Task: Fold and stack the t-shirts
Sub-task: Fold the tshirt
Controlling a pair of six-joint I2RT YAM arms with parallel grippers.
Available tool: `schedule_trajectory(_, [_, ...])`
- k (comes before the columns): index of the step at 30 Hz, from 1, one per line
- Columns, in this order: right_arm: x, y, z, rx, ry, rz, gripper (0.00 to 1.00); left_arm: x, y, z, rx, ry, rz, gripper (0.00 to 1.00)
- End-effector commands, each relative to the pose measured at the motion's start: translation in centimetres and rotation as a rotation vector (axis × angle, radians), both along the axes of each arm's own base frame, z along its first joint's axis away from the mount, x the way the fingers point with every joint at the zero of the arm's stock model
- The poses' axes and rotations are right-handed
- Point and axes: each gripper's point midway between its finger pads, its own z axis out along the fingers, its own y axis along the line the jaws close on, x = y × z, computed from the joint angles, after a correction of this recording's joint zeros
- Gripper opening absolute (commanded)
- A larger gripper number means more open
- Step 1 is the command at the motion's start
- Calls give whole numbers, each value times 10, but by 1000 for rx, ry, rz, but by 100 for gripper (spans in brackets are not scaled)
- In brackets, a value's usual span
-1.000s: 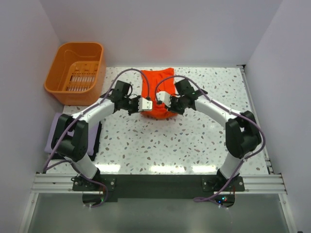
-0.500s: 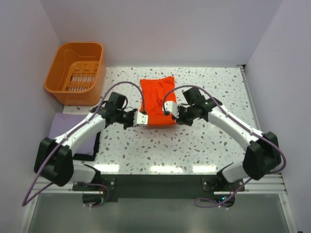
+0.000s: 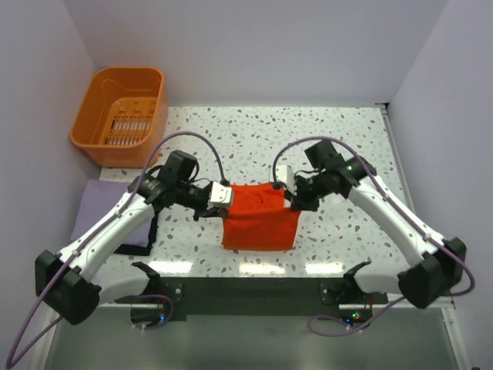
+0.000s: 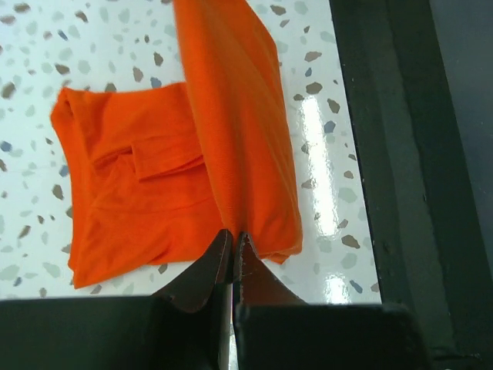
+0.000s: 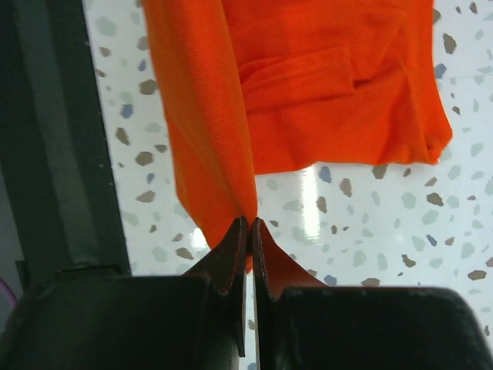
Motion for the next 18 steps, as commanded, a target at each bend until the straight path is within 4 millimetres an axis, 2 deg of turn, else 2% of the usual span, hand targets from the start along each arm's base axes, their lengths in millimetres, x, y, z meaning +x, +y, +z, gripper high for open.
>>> schedule_trajectory(1, [35, -3, -3, -16, 44, -2, 0, 31, -2, -15, 49, 62, 48, 0])
schedule_trajectory(2, [44, -2, -14, -38, 84, 6, 0, 40, -1, -18, 55, 61, 54, 0])
schedule_trajectory(3, [58, -2, -10, -38, 65, 22, 0, 51, -2, -16, 49, 52, 59, 0])
schedule_trajectory(4, [62, -3, -13, -45, 84, 30, 0, 66, 2, -27, 66, 67, 72, 0])
schedule_trajectory(5, [69, -1, -25, -63, 110, 50, 0, 75, 3, -31, 70, 68, 74, 0])
schedule_trajectory(6, [78, 0, -23, -61, 101, 49, 0, 87, 2, -29, 64, 56, 80, 0])
schedule_trajectory(7, [82, 2, -24, -60, 107, 55, 0, 100, 5, -40, 77, 81, 96, 0])
schedule_trajectory(8, [88, 4, -36, -73, 138, 59, 0, 108, 6, -44, 77, 88, 101, 0])
schedule_trajectory(9, [98, 6, -33, -65, 124, 59, 0, 118, 4, -41, 74, 84, 105, 0])
schedule_trajectory(10, [101, 7, -38, -71, 142, 59, 0, 125, 6, -54, 91, 107, 98, 0])
schedule_trajectory(15, [135, 16, -58, -86, 190, 43, 0, 145, 4, -72, 114, 107, 98, 0])
schedule_trajectory(18, [150, 18, -72, -99, 212, 30, 0, 160, 4, -94, 139, 131, 129, 0])
